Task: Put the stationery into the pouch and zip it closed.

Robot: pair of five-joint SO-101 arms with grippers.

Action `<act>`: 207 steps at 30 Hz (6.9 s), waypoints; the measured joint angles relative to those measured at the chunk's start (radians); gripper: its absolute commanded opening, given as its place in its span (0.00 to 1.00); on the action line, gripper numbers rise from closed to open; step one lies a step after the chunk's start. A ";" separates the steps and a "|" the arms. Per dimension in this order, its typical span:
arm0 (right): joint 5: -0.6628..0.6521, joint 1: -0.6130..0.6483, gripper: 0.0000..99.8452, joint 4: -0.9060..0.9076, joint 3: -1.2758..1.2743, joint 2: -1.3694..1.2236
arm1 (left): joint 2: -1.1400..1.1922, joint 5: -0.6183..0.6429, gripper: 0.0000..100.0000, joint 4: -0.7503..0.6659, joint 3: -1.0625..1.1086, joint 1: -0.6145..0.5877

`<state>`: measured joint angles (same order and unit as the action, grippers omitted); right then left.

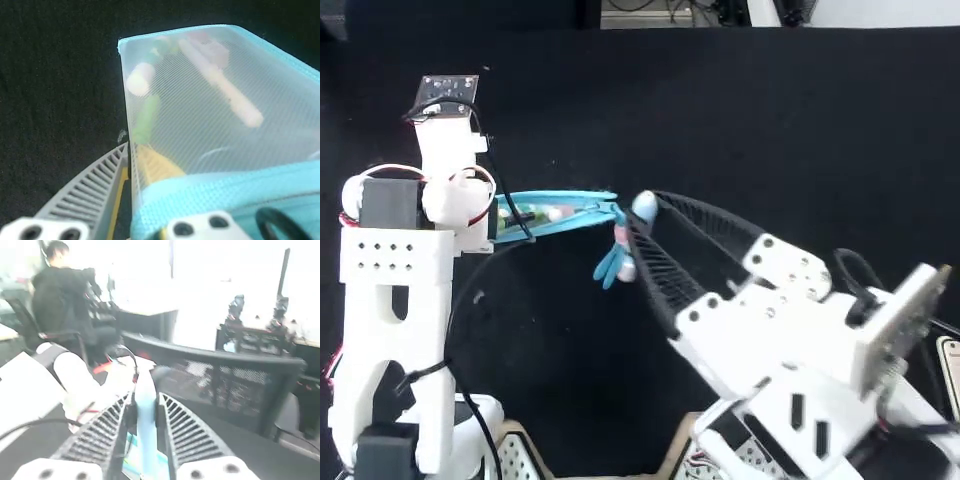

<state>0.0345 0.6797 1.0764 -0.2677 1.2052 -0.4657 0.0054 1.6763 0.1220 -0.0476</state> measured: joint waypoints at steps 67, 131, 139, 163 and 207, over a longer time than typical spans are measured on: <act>0.011 -0.345 0.15 -0.041 -0.566 0.109 | 0.000 0.000 0.03 0.000 0.000 0.000; -0.216 -0.054 0.10 -0.284 -1.109 0.542 | 0.000 -0.046 0.03 0.000 0.000 0.002; -0.216 -0.052 0.09 -0.384 -1.175 0.545 | 0.000 -0.046 0.03 0.000 0.000 0.002; -0.072 -0.052 0.18 -0.370 -1.135 0.549 | 0.000 -0.046 0.03 0.000 0.000 0.002; -0.100 -0.052 0.11 -0.423 -1.126 0.551 | 0.000 -0.046 0.03 0.000 0.000 0.002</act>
<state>-0.0652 0.6276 0.6529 -1.3940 1.7561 -0.4657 -0.0407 1.6763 0.1220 -0.0460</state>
